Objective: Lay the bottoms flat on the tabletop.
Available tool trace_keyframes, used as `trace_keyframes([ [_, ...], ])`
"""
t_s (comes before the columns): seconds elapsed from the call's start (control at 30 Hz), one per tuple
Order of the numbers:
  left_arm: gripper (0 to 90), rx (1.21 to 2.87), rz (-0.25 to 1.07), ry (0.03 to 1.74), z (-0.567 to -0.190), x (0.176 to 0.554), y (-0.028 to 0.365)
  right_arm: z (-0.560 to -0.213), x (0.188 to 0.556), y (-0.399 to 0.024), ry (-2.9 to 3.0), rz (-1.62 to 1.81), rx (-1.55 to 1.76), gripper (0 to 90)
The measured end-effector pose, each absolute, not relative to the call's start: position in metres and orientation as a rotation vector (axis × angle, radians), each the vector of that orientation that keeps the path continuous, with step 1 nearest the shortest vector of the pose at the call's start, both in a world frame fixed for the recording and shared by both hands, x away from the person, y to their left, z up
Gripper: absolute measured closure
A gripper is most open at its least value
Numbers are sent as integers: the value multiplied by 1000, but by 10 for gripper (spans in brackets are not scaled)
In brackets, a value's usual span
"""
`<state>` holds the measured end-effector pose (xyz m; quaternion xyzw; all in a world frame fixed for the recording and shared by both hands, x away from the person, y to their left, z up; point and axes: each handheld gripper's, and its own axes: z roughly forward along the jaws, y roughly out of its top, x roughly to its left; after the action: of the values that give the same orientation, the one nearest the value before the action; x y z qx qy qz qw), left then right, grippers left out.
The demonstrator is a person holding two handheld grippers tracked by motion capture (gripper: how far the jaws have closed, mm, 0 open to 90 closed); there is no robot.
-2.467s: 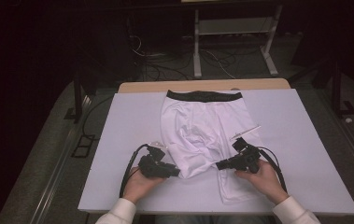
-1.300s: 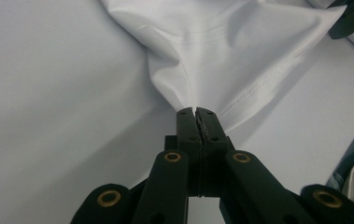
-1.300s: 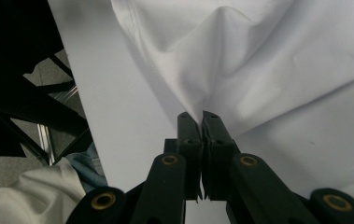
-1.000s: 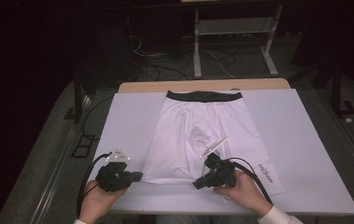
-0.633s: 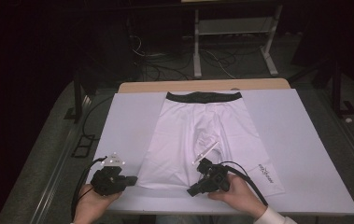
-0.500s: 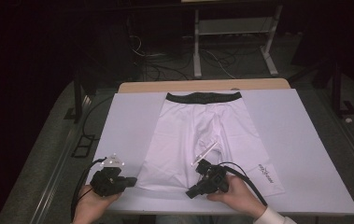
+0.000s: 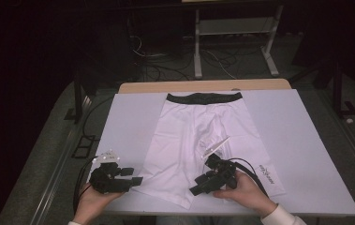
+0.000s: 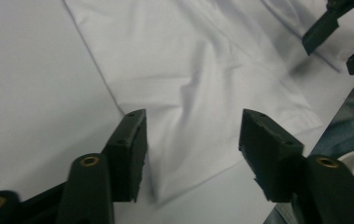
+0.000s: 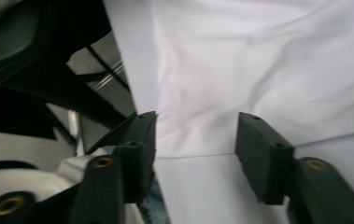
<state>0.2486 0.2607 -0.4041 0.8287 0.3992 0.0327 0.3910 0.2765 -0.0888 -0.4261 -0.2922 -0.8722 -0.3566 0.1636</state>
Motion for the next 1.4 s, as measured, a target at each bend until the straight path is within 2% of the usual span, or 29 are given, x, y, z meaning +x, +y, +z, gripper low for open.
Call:
trace_keyframes([
  [0.07, 345, 2084, 78, 1006, -403, 251, 259, -423, 278, -93, -2508, -1050, -854, 374],
  [0.2, 260, 2061, 97, 979, -400, 254, 254, -416, 282, -103, -2546, -1109, -895, 207],
  [0.47, 94, 2057, 123, 931, -395, 262, 242, -403, 290, -126, -2595, -1198, -989, 7],
  [0.6, 0, 2059, 135, 898, -393, 267, 235, -398, 294, -142, -2584, -1239, -1017, 0],
  [1.03, 0, 2047, 189, 799, -389, 277, 210, -388, 299, -192, -2562, -1323, -1138, 0],
  [1.4, 0, 1979, 206, 816, -391, 283, 213, -384, 298, -226, -2543, -1390, -1236, 0],
])
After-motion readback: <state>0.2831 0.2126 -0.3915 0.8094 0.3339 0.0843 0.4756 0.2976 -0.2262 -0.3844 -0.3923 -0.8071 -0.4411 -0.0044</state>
